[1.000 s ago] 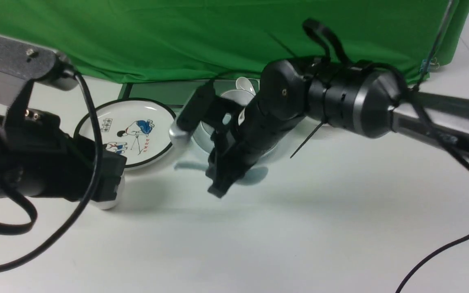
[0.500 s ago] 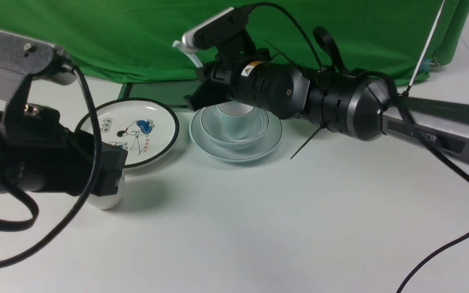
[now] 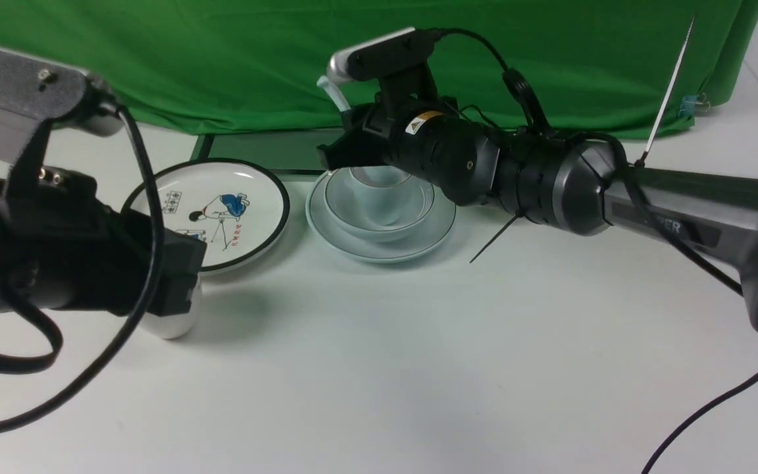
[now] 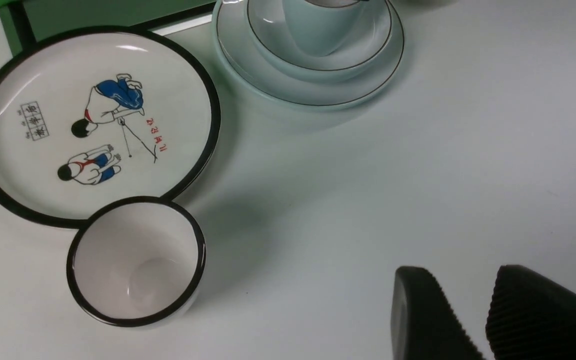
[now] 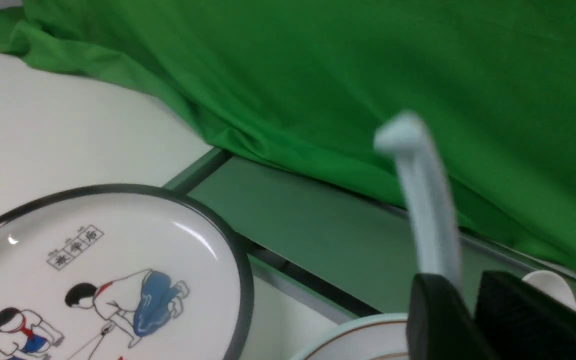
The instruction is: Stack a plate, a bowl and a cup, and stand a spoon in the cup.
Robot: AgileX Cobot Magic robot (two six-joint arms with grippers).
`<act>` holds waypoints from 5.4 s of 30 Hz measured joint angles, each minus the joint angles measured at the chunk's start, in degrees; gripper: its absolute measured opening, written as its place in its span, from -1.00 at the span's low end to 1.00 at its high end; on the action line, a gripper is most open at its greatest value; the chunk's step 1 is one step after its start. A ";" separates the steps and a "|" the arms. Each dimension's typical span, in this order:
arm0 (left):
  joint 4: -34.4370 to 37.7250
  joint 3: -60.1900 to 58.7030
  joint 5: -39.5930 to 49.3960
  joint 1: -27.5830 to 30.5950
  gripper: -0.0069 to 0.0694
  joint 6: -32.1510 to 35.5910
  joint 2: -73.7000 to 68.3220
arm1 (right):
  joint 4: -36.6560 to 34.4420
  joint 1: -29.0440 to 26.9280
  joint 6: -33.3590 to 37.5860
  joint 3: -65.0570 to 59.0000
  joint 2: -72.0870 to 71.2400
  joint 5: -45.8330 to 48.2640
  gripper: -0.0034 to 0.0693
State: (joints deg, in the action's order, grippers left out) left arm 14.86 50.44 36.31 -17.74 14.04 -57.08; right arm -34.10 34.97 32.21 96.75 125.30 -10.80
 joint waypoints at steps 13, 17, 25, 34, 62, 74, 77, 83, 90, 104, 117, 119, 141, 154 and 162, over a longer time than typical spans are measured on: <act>-4.30 -6.49 -9.10 0.00 -0.91 0.00 16.67 | 11.08 -0.62 1.21 -0.02 -17.59 31.80 -0.81; -5.83 -14.76 -18.61 0.00 -0.93 0.00 27.72 | 29.47 -1.44 -12.08 -0.02 -27.79 46.74 -0.87; -6.11 -28.27 -23.51 0.00 -0.92 -0.05 43.76 | 52.64 -1.93 -29.85 -11.70 -46.28 68.95 -0.87; -12.94 -34.16 -27.86 0.00 -0.92 -0.05 47.98 | 47.55 2.94 -40.47 -54.07 -81.52 45.04 -0.87; -13.99 -34.85 -28.42 0.00 -0.91 -0.05 48.22 | 45.22 -1.72 -44.37 -97.26 -114.14 9.90 -0.81; -14.11 -34.85 -28.51 0.00 -0.91 -0.05 48.22 | 35.55 -29.64 -36.65 -97.26 -125.30 15.63 -0.87; -14.11 -34.85 -28.51 0.00 -0.91 -0.05 48.10 | 35.40 -30.13 -36.07 -97.26 -125.30 21.03 -0.87; -14.15 -34.85 -28.51 0.00 -0.91 -0.05 47.84 | 35.21 -30.13 -35.64 -97.26 -125.30 23.93 -0.86; -14.15 -34.85 -28.51 0.00 -0.91 -0.05 47.78 | 35.05 -30.13 -35.52 -97.26 -125.32 24.21 -0.85; -14.86 -37.39 -29.46 0.40 -0.90 -0.05 50.28 | 34.98 -30.13 -35.52 -97.26 -125.32 24.29 -0.73; -11.98 -50.75 -22.62 13.26 -0.90 -14.87 56.96 | 34.93 -30.18 -35.52 -97.26 -125.32 24.41 -0.64; -11.16 -50.87 -21.50 13.26 -0.90 -12.79 56.96 | 34.93 -30.19 -35.52 -97.26 -125.32 24.41 -0.62; -10.69 -50.87 -22.07 13.26 -0.90 -9.46 56.96 | 34.93 -30.47 -35.52 -97.26 -125.32 24.41 -0.49; -10.69 -50.87 -22.07 13.26 -0.90 -9.39 56.96 | 34.93 -30.47 -35.52 -97.26 -125.32 24.41 -0.37; -10.69 -50.87 -22.07 13.26 -0.90 -9.29 56.96 | 34.88 -30.47 -35.52 -97.26 -125.32 24.41 -0.31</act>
State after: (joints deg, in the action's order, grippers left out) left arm 4.17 -0.43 14.24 -4.47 4.75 -0.12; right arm 0.78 4.50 -3.32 -0.51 -0.02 13.61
